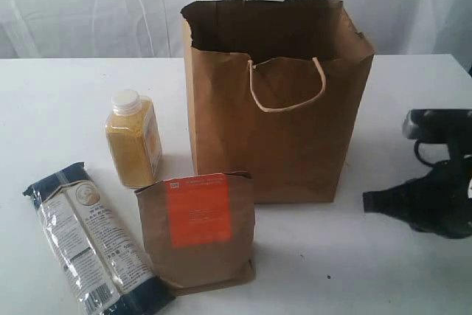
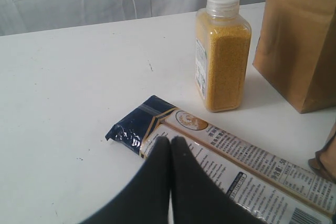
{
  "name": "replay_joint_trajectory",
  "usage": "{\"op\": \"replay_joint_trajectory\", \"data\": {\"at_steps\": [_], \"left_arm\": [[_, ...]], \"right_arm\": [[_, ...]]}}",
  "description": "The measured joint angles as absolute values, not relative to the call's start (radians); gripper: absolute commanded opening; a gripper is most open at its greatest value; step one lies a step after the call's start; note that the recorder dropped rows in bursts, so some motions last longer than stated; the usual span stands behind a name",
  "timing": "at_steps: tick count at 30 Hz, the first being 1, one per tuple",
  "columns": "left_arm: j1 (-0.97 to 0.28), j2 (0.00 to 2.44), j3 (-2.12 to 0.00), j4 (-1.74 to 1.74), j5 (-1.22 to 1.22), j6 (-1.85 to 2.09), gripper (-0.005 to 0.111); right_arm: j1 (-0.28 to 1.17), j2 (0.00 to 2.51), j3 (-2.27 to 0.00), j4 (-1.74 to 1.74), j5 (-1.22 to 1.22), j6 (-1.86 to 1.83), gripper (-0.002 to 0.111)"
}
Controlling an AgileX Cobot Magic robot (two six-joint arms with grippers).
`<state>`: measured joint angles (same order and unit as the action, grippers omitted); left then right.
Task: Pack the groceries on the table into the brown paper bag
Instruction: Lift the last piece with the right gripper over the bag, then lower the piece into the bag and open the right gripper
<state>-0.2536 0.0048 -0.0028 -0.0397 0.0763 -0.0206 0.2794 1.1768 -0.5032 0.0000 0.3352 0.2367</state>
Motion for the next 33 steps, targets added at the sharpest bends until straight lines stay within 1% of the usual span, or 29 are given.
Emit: {"op": "replay_joint_trajectory", "data": {"at_steps": [4,9,12,17,26,33], "left_arm": [[-0.254,0.005,-0.003,-0.04,0.076,-0.021,0.0],[-0.254,0.005,-0.003,-0.04,0.076,-0.021,0.0],[-0.254,0.005,-0.003,-0.04,0.076,-0.021,0.0],[-0.254,0.005,-0.003,-0.04,0.076,-0.021,0.0],[-0.254,0.005,-0.003,-0.04,0.076,-0.021,0.0],[-0.254,0.005,-0.003,-0.04,0.076,-0.021,0.0]], "right_arm": [[0.279,1.013,-0.584,0.0,0.348,0.223,0.0],[0.279,0.962,-0.855,0.0,0.457,0.114,0.0],[0.311,1.014,-0.981,0.0,0.494,0.055,0.0],[0.352,1.114,-1.078,0.0,0.509,0.023,0.0],[0.377,1.278,-1.165,0.0,0.514,0.012,0.0],[0.379,1.347,-1.198,0.0,0.519,0.01,0.0]]}}
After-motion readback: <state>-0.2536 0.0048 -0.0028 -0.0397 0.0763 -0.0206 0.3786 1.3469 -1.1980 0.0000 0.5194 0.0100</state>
